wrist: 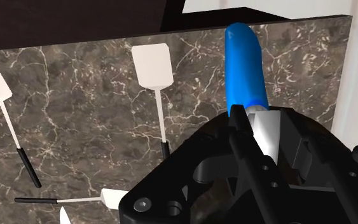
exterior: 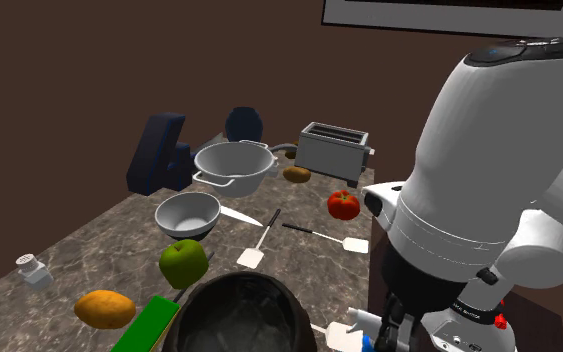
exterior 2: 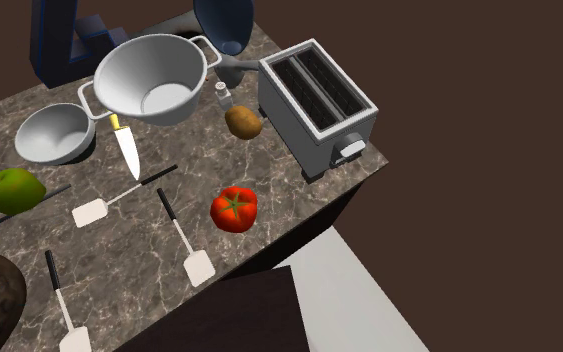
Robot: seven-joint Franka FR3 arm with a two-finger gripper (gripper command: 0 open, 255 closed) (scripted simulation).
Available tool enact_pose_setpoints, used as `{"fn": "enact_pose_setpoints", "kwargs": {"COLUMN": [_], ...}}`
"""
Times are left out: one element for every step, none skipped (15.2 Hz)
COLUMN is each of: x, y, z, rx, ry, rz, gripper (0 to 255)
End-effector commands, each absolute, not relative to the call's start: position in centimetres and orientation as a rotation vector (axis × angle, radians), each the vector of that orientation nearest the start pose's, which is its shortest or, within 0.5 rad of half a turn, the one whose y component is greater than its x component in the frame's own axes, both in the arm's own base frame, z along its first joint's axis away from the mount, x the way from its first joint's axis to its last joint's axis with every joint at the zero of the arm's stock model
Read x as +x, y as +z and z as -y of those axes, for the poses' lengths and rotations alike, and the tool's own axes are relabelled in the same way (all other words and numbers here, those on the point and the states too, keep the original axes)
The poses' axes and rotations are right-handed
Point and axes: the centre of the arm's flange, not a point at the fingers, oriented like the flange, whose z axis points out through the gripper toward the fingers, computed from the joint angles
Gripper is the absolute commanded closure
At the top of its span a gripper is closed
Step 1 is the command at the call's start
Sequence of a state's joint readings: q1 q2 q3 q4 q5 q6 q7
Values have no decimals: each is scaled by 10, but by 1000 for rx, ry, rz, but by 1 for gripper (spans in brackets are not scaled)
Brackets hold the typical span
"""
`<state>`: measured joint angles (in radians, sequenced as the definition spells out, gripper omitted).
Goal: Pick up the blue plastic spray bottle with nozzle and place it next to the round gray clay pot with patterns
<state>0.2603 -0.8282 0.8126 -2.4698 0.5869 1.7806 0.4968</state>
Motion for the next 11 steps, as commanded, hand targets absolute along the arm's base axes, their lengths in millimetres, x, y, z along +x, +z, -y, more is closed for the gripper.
{"fn": "enact_pose_setpoints", "kwargs": {"x": [117,117,117,117,117,117,117,117,117,117,117], "y": [456,451,446,440,435,431,431,431,431,431,431], "z": [-364,-364,-364,-364,-364,-364,-364,-364,-364,-364,-364], "rx": [-3115,-3115,-3115,-3115,-3115,-3115,-3116,-3116,-3116,-3115,-3115], "ry": [13,13,13,13,13,13,13,13,13,13,13], "rz": [380,380,380,380,380,380,380,380,380,380,380], "gripper": [255,255,255,255,255,255,255,255,255,255,255]}}
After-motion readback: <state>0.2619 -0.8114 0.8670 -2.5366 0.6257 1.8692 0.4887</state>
